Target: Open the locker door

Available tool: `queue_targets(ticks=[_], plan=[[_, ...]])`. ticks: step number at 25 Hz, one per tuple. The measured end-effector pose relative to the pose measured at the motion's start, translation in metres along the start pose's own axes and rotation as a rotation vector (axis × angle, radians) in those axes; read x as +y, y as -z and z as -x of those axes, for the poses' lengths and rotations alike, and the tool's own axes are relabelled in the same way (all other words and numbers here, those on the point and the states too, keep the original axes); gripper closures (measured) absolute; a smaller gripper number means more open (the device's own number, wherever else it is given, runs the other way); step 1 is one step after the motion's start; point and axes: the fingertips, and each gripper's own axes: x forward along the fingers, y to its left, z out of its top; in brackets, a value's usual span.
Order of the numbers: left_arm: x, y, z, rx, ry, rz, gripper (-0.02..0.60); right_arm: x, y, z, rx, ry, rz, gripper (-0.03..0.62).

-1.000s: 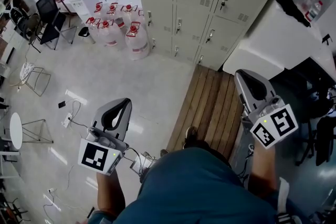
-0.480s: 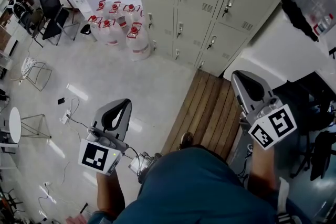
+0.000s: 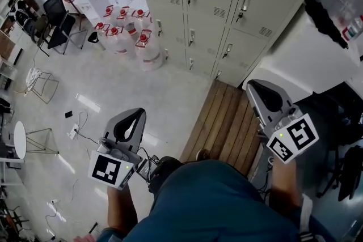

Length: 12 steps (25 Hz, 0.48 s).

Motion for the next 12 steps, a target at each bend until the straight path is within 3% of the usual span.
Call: queue_targets(ticks=[8, 12], plan=[[0.033, 0.001, -0.07, -0.009, 0.108, -0.05, 0.565, -0.05, 0.03, -0.014, 0.008, 0.132, -0.019, 0.557], [0.065, 0.043, -0.114, -0.028, 0.201, -0.069, 0.565, -0.056, 0.064, -0.041, 0.0, 0.211, 0.029, 0.557]])
